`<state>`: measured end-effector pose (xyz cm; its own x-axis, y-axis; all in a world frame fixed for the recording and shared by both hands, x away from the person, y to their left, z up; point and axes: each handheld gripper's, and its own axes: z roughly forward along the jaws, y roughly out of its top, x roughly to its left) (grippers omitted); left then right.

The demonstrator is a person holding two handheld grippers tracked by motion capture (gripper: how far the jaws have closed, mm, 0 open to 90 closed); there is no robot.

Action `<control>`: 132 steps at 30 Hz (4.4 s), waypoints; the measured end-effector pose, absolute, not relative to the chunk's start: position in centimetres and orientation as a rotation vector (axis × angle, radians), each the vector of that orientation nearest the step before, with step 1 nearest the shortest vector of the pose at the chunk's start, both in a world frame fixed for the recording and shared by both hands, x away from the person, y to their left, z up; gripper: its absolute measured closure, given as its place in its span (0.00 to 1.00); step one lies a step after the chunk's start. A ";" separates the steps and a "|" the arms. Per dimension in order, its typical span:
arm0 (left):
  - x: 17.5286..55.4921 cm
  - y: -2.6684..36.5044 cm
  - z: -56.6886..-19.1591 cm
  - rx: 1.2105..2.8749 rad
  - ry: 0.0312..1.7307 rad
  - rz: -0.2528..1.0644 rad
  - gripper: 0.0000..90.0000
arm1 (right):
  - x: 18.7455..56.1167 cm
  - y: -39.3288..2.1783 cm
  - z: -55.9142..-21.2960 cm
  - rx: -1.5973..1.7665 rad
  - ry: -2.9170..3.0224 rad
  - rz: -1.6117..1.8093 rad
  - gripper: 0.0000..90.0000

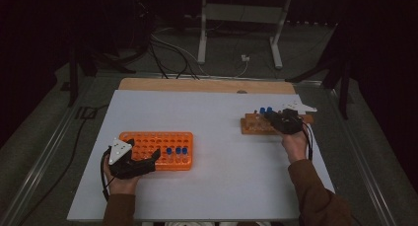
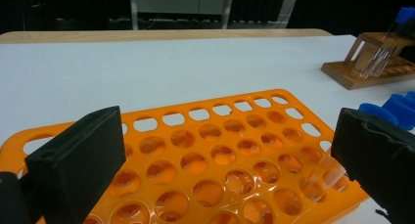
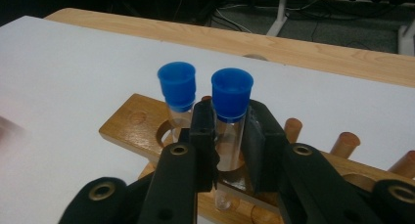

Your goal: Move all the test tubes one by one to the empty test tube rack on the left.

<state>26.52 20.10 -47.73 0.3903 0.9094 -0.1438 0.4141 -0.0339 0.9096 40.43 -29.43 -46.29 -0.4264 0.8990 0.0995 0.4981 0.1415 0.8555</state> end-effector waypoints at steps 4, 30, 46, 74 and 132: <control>26.5 20.0 -47.8 1.639 1.192 0.612 0.01 | 40.3 -29.1 -46.2 1.312 1.992 1.188 0.85; 26.7 19.8 -48.1 1.654 1.197 0.604 0.01 | 39.8 -29.7 -45.1 1.303 1.936 1.217 0.86; 26.8 19.7 -48.2 1.659 1.196 0.601 0.01 | 39.4 -30.0 -43.2 1.283 1.920 1.237 0.86; 26.8 19.7 -48.3 1.657 1.203 0.593 0.01 | 38.5 -30.1 -39.7 1.223 1.908 1.244 0.86; 28.9 17.6 -43.9 1.632 1.097 0.573 0.01 | 36.7 -21.3 -38.7 1.001 2.172 1.380 0.85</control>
